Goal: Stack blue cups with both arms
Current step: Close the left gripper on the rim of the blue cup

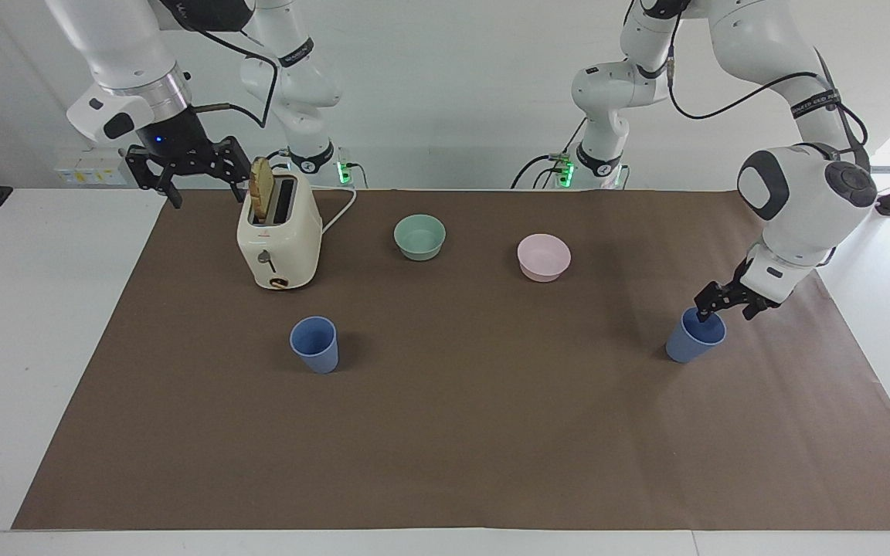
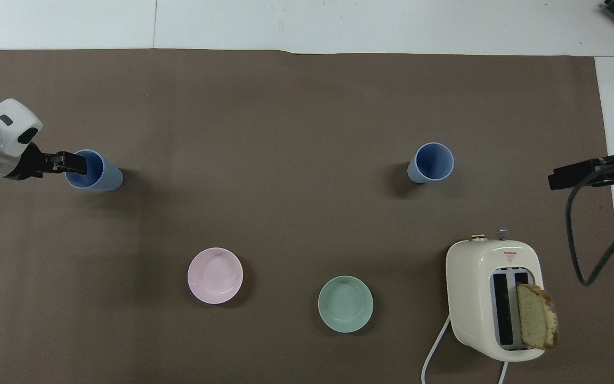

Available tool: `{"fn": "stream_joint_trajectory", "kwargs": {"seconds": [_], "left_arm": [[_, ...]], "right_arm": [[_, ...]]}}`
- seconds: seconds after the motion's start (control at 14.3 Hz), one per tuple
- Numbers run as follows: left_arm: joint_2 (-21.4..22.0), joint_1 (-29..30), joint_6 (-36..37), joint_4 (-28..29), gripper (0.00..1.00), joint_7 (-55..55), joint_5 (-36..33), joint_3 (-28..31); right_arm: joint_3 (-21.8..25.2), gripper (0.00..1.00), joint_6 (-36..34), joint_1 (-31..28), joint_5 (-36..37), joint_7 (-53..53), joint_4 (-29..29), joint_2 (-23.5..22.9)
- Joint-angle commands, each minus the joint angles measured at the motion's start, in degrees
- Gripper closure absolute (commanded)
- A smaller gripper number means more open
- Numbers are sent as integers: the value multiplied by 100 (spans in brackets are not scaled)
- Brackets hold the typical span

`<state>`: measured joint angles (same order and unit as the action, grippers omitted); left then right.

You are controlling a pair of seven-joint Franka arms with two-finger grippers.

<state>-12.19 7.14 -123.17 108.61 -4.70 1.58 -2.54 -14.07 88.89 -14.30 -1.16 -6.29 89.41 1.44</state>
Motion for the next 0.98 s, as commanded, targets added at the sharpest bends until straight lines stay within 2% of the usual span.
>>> {"fn": "stream_joint_trajectory", "kwargs": {"seconds": [0.0,0.07,0.14,0.28,0.35,0.7,0.91], "left_arm": [[-21,59,-207,151,0,249,53,-36],[-3,59,-225,213,7,329,53,-45],[6,59,-207,231,27,339,70,-45],[-11,51,-198,301,70,339,219,-45],[-38,16,-233,345,100,313,255,-45],[-239,-2,-85,-102,100,268,378,-54],[-205,-72,170,-418,100,347,378,-54]], "right_arm": [[9,0,41,-37,-113,-127,103,93],[9,0,41,-37,-113,-127,103,93],[9,0,41,-37,-113,-127,103,93],[9,0,41,-29,-113,-127,103,93],[1,0,41,-37,-113,-127,103,93],[0,0,41,-37,-113,-127,103,102],[9,0,41,-29,-113,-127,103,102]]}}
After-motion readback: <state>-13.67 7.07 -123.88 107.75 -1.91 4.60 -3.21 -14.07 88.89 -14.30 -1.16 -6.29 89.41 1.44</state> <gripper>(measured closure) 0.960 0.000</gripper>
